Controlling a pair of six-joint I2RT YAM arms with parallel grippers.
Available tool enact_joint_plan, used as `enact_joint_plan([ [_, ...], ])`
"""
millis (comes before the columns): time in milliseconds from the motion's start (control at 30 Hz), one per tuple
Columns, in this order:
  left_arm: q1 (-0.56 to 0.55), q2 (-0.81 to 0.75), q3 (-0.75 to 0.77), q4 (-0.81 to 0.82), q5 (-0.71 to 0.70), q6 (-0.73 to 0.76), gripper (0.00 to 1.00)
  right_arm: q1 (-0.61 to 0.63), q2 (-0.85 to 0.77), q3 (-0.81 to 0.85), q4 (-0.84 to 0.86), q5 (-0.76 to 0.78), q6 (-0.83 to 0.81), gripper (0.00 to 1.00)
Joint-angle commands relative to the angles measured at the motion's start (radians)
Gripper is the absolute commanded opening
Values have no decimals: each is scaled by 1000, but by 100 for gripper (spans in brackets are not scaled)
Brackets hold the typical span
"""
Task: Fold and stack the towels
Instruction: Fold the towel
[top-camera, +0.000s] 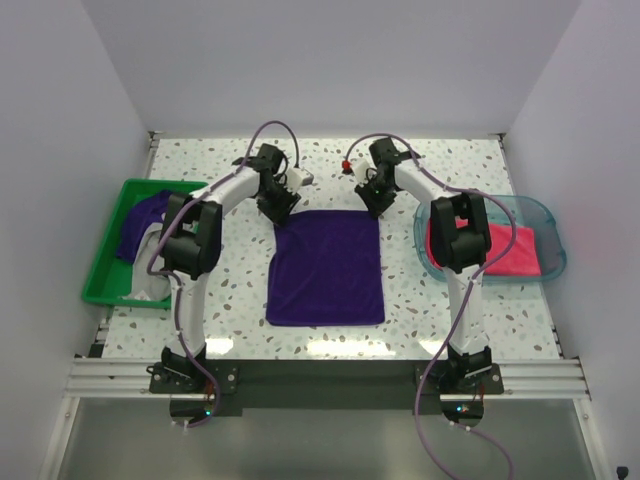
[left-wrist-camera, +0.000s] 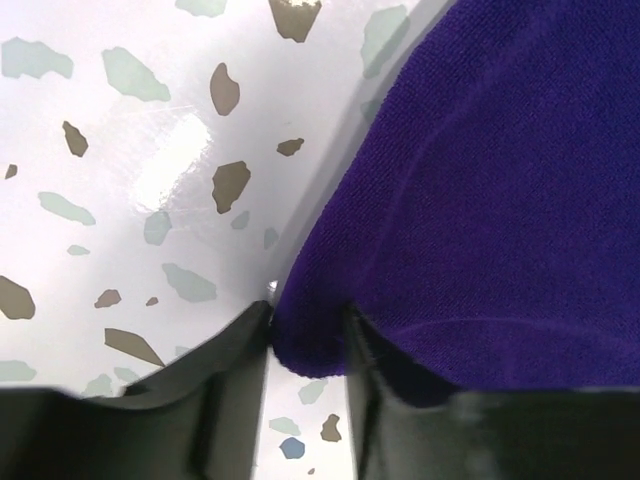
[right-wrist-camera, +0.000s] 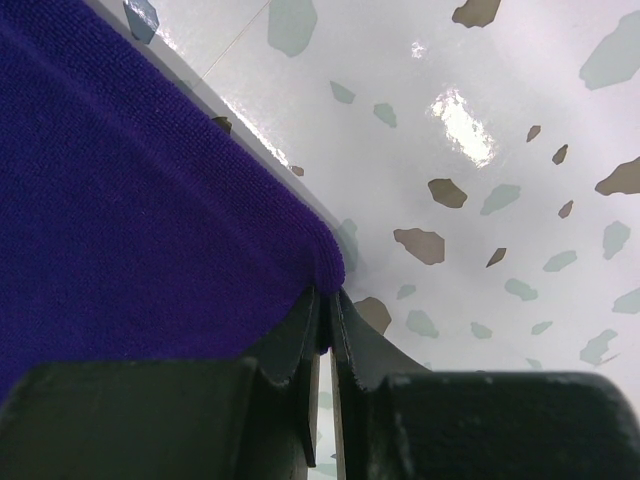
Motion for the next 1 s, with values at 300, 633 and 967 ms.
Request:
enact_joint_plan([
  [300, 16, 56, 100, -58, -178, -32, 0, 21, 13, -36, -23, 62, 5, 5],
  [633, 18, 13, -10, 84, -387, -79, 26, 21, 15, -49, 2, 82, 16, 3],
  [967, 64, -138, 11, 121, -106, -77, 85, 21, 0, -17, 0, 64, 22, 7],
])
